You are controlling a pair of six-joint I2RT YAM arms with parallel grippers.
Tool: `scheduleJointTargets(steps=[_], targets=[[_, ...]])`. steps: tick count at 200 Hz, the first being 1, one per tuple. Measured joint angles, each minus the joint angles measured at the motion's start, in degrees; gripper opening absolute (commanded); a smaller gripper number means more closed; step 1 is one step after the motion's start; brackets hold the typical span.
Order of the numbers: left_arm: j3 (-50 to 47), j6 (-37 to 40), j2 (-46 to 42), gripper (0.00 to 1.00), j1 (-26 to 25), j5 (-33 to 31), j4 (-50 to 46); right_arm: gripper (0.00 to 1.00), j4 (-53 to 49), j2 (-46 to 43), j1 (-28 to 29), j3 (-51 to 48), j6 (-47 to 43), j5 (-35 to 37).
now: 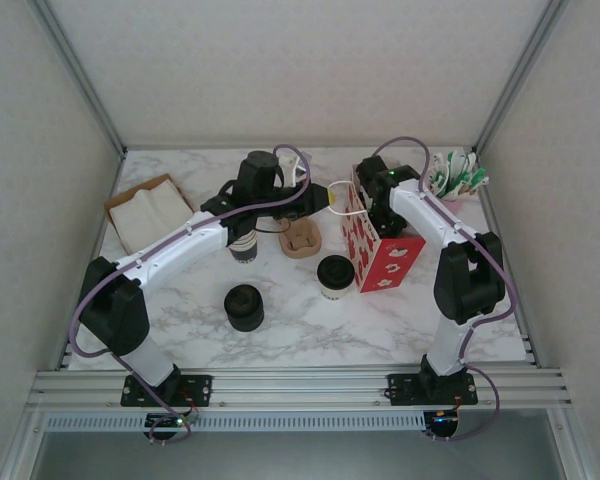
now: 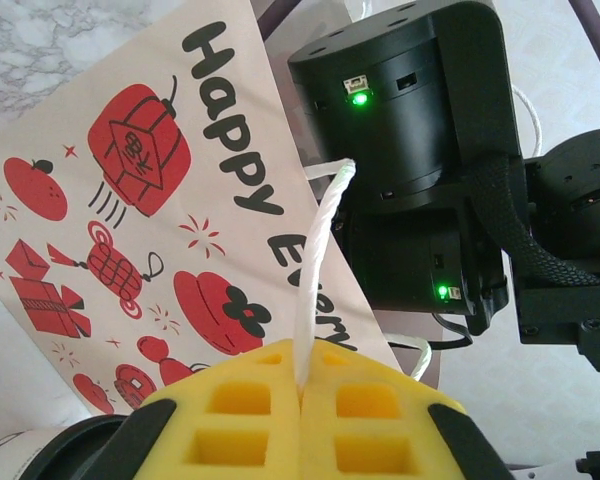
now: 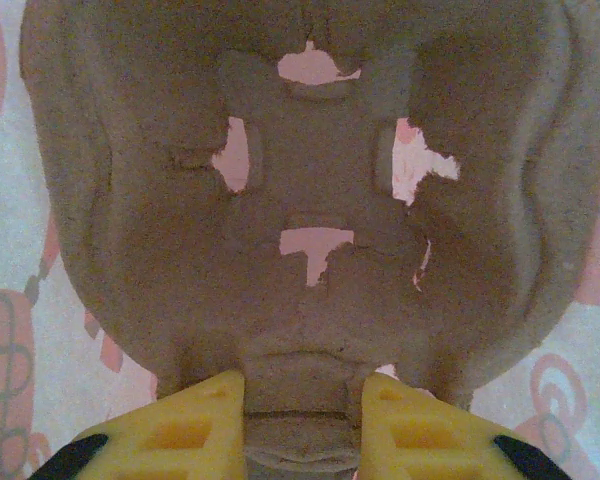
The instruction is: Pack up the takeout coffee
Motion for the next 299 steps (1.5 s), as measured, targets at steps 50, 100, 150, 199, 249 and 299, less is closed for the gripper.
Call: scheduleJointTargets(steps=[50, 100, 150, 199, 249, 299], targets=[[-0.02, -0.57, 0.02, 0.01, 0.00, -0.76, 0.00, 0.27, 0.70, 2.03, -0.83, -1.07, -0.92, -1.36], [-0.52, -0.59, 0.00, 0.01, 0.13, -1.16, 0.00, 0.28, 1.66, 4.13, -0.83, -2.21, -1.07, -1.86], [-0.55, -0.81, 0.02, 0.02, 0.37, -1.27, 0.04, 0.32, 2.34, 4.13, -0.83, -3.02, -1.49, -2.25], [-0.55, -0.98, 0.02, 0.04, 0.37, -1.27, 0.22, 0.37, 1.70, 3.91, -0.83, -2.71, -1.46, -2.23], [-0.52, -0.98, 0.35, 0.07, 0.92, -1.81, 2.03, 0.45, 0.81, 3.96, -0.83, 1.53, -2.16, -1.79], [-0.28, -0.98, 2.97, 0.10, 1.11, -2.80, 2.56, 0.54, 0.02, 3.96, -0.83, 4.39, -2.32, -0.92]])
